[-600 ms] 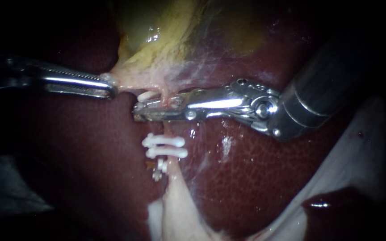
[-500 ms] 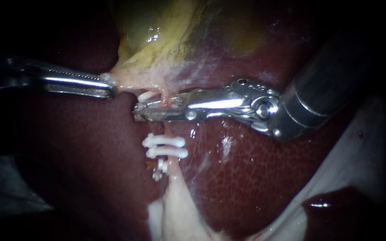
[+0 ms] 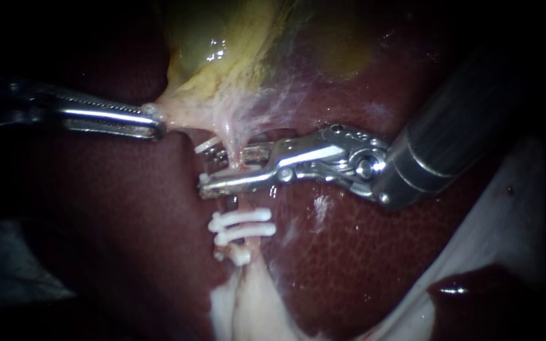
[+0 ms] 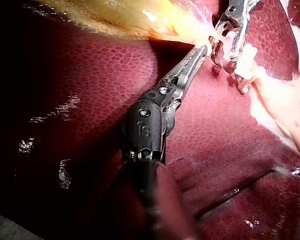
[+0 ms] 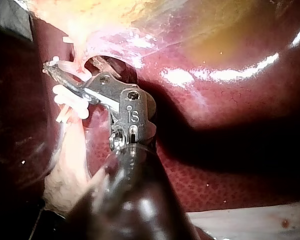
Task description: Going back third clip right tube
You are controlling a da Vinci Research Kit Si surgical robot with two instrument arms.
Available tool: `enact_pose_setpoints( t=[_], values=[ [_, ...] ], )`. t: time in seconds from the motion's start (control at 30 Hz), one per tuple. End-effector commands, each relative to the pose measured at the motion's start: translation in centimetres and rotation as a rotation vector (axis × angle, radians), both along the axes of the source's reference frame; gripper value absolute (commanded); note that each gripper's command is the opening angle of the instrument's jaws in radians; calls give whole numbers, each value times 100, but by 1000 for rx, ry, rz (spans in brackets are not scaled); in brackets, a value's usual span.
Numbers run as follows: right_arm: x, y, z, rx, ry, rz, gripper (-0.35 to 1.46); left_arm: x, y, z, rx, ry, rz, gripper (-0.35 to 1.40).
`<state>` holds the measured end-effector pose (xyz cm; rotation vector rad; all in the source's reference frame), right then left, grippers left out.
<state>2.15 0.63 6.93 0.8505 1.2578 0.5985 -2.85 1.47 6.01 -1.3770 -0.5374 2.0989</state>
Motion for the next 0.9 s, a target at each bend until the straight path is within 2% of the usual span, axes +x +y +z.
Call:
enact_pose_setpoints(
  t=[0.03, 0.1, 0.2, 0.37, 0.57, 0.7, 0.83, 0.9],
  values=[
    [-1, 0, 3, 1, -2, 0, 50, 0, 0, 0, 0, 0, 0, -35],
    [-1, 0, 6, 2, 3, -7, 50, 0, 0, 0, 0, 0, 0, -35],
    [-3, -4, 5, 8, 26, -44, 50, 0, 0, 0, 0, 0, 0, -35],
    [-7, -16, -7, 9, 71, -100, 50, 0, 0, -1, 0, 0, 0, -35],
    [-9, -27, -20, 5, 123, -143, 50, 1, 0, -1, 0, 0, 0, -35],
    [-7, -25, -18, -9, 110, -120, 50, 1, 0, -1, 0, 0, 0, -35],
    [-9, -15, -7, -29, 80, -71, 49, 1, 0, -1, 0, 0, 0, -35],
    [-13, -8, 1, -56, 47, -48, 49, 1, 0, -1, 0, 0, 0, -35]
  ],
)
